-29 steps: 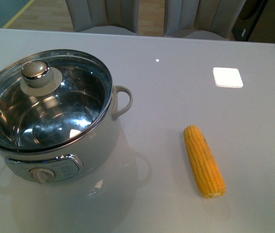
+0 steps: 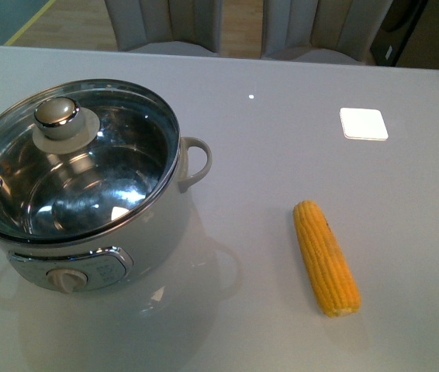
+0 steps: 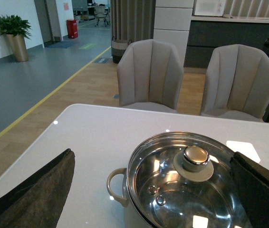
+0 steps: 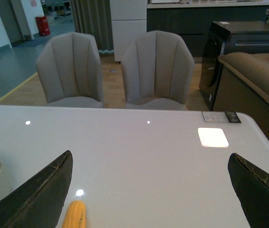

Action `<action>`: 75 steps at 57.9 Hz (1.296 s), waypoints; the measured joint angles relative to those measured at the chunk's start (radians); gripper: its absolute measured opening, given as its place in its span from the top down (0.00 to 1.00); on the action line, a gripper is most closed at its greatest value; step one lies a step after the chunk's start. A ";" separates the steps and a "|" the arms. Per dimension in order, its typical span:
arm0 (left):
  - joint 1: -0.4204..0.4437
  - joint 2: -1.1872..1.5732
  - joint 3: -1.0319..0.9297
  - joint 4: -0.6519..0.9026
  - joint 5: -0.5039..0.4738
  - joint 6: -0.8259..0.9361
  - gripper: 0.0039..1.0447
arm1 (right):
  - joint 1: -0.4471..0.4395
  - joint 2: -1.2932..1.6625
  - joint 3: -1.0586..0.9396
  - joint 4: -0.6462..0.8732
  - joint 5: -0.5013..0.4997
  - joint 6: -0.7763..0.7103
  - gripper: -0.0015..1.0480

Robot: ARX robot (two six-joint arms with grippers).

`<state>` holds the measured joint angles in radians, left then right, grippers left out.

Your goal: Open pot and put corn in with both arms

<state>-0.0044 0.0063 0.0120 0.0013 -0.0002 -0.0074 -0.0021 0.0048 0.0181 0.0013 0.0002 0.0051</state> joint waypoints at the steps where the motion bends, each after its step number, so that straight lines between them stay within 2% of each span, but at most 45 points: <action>1: 0.000 0.000 0.000 0.000 0.000 0.000 0.06 | 0.000 0.000 0.000 0.000 0.000 0.000 0.08; 6: 0.000 0.003 0.002 -0.006 -0.002 -0.003 0.06 | 0.000 0.000 0.000 0.000 0.000 0.000 0.08; 10: -0.017 0.145 0.099 -0.238 -0.019 -0.050 0.06 | 0.000 0.000 0.000 0.000 0.000 0.000 0.08; 15: -0.036 0.262 0.132 -0.237 -0.014 -0.065 0.06 | 0.000 0.000 0.000 0.000 0.000 0.000 0.08; 26: -0.050 0.541 0.224 0.002 0.020 -0.072 0.06 | 0.000 0.000 0.000 0.000 0.000 0.000 0.08; 39: -0.080 1.047 0.340 0.441 0.051 -0.037 0.06 | 0.000 0.000 0.000 0.000 0.000 0.000 0.08; 44: -0.088 1.260 0.382 0.629 0.015 0.005 0.06 | 0.000 0.000 0.000 0.000 0.000 0.000 0.08; 52: -0.105 1.526 0.441 0.840 -0.008 0.023 0.06 | 0.000 0.000 0.000 0.000 0.000 0.000 0.08; 63: -0.153 1.759 0.501 0.999 -0.003 0.029 0.06 | 0.000 0.000 0.000 0.000 0.000 0.000 0.08; 75: -0.179 1.883 0.533 1.068 0.006 0.045 0.06 | 0.000 0.000 0.000 0.000 0.000 0.000 0.08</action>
<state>-0.1829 1.8889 0.5446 1.0695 0.0059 0.0376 -0.0017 0.0048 0.0181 0.0013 0.0002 0.0051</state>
